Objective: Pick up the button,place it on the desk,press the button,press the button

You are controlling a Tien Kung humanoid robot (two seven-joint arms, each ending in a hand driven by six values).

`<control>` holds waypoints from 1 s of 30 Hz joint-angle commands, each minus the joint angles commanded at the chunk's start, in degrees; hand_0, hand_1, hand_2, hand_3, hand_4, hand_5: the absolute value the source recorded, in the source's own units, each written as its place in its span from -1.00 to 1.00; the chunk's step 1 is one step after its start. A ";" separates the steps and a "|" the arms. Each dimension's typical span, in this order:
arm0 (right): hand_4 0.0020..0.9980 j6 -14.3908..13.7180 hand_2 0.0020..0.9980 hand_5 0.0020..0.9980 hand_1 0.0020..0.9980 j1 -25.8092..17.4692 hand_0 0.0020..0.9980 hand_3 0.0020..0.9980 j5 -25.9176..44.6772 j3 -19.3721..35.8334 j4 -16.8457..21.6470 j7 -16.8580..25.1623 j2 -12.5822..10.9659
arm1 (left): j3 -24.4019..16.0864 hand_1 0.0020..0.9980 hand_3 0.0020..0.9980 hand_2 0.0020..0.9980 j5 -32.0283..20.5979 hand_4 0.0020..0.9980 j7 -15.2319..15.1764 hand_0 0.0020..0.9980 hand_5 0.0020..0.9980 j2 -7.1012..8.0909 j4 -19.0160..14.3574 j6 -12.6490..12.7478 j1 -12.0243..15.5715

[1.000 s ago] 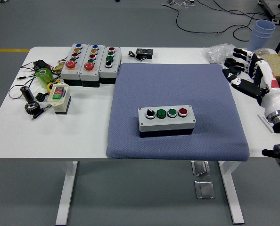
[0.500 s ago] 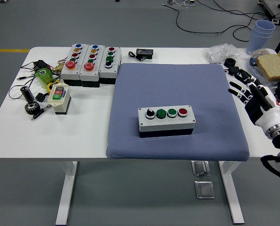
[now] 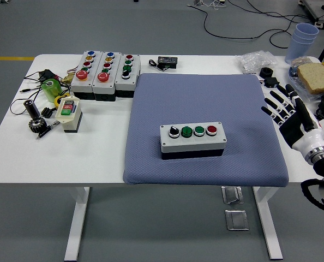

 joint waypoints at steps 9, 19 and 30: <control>0.47 -0.22 0.46 -0.01 0.40 0.42 0.51 0.43 0.77 0.19 -0.01 -0.25 -0.02 | 0.33 0.21 0.13 0.20 -1.24 -0.37 -0.30 0.29 0.73 0.16 0.00 0.46 -0.77; 0.47 -0.51 0.40 -0.04 0.33 0.74 0.44 0.39 2.30 0.33 -0.09 -0.30 0.16 | 0.36 0.21 0.13 0.20 -1.55 -0.37 -0.40 0.29 0.73 0.32 0.00 0.55 -1.60; 0.46 -0.68 0.37 -0.09 0.29 0.81 0.41 0.36 3.20 0.82 -0.11 -0.35 0.39 | 0.01 0.21 0.13 0.20 -1.35 -0.37 -0.36 0.29 0.73 0.48 0.00 0.54 -2.21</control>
